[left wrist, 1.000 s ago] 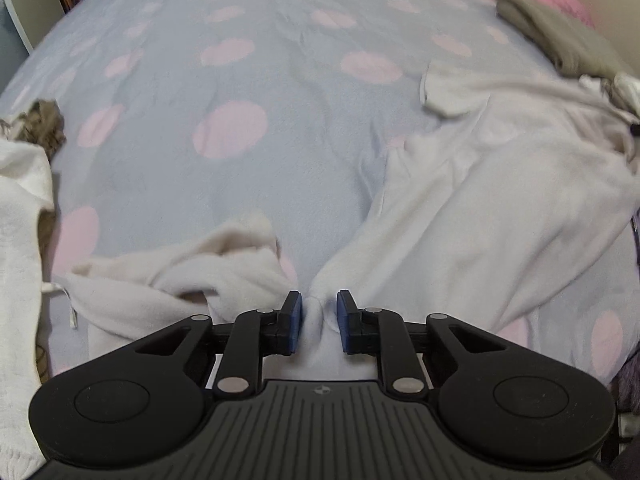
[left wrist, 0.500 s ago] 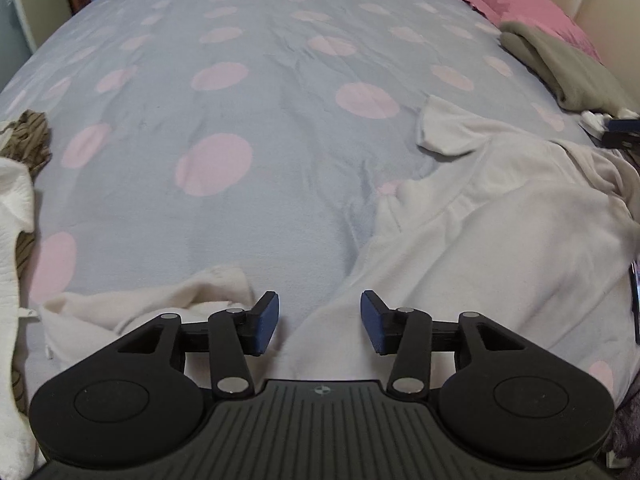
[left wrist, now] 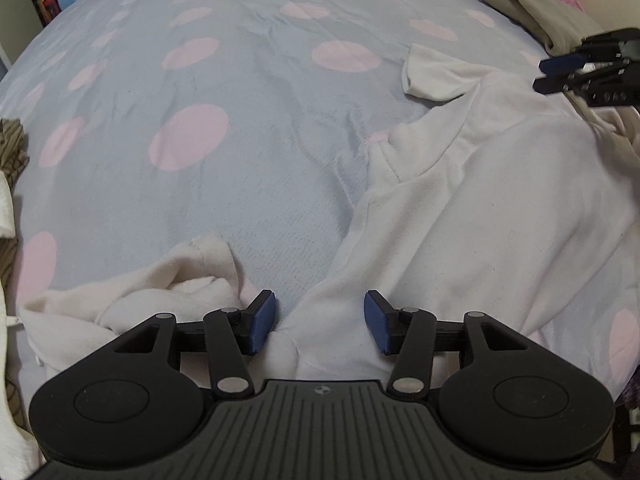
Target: Fold clothes
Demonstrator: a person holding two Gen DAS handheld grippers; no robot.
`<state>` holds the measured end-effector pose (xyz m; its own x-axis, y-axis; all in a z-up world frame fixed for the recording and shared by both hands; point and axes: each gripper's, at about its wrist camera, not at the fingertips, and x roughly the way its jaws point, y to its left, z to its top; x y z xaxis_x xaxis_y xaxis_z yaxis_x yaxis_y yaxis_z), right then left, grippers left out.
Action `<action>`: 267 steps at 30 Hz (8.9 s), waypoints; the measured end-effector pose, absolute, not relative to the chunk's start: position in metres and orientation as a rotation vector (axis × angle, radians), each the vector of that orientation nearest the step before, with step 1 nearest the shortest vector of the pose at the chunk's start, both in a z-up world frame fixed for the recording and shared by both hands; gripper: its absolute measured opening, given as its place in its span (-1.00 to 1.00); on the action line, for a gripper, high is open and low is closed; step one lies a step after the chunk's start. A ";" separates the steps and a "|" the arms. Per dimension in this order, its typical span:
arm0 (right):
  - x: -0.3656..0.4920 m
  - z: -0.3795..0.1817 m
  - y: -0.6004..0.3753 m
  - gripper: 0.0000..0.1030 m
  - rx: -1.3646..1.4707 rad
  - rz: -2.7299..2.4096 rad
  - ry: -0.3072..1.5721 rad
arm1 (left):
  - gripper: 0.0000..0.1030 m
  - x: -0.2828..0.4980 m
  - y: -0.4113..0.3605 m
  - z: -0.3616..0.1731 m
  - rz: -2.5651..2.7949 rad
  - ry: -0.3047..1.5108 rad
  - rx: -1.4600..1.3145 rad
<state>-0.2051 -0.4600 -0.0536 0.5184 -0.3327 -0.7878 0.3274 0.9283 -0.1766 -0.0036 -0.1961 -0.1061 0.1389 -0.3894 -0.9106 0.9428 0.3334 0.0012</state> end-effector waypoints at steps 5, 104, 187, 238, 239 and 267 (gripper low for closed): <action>-0.198 -0.067 -0.461 -0.24 -0.008 -0.373 0.985 | -0.44 -0.004 -0.193 -0.103 -1.122 0.994 0.706; -0.297 0.009 -0.375 -0.92 -0.100 -0.347 0.852 | -0.95 -0.051 -0.158 -0.008 -1.331 0.681 0.427; -0.079 -0.027 -0.550 -0.24 0.065 -0.752 0.711 | -0.10 0.113 -0.344 -0.007 -1.018 0.588 0.527; -0.310 -0.082 -0.434 -0.93 0.498 -0.549 1.127 | -0.81 -0.070 -0.186 -0.102 -1.060 0.940 0.761; -0.312 -0.075 -0.438 -0.93 0.505 -0.562 1.110 | -0.83 -0.068 -0.185 -0.101 -1.060 0.944 0.751; -0.373 0.001 -0.546 -0.74 0.402 -1.166 0.839 | -0.94 0.113 -0.117 0.055 -0.698 0.745 0.280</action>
<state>-0.3733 -0.5456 0.0008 0.1459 -0.6397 -0.7547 0.9188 0.3705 -0.1364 0.1126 -0.1166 0.0548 0.5253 -0.4800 -0.7026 0.6700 0.7424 -0.0062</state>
